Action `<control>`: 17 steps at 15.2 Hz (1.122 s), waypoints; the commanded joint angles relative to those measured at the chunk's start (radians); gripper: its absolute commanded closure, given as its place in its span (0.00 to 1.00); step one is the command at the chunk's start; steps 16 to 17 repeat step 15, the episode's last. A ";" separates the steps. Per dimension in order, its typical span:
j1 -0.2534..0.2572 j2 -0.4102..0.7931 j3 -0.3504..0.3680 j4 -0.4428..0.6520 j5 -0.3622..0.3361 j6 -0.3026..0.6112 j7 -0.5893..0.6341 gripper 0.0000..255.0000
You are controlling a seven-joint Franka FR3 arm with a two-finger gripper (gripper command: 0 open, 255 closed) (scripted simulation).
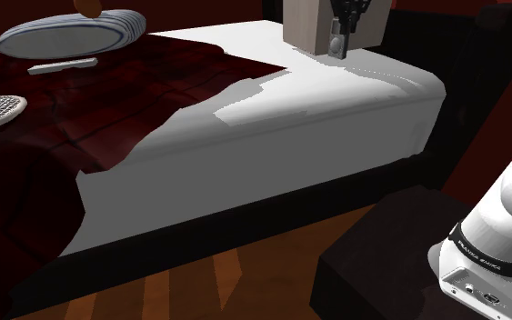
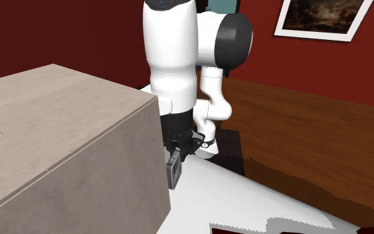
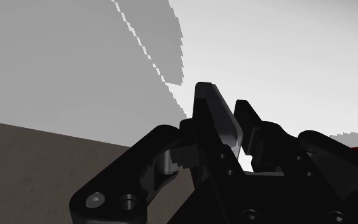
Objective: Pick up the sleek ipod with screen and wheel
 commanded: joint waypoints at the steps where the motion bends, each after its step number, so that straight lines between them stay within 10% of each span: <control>1: 0.000 0.011 0.000 0.038 0.001 -0.028 0.000 1.00; 17: -0.002 0.102 -0.004 0.320 0.010 -0.218 -0.008 1.00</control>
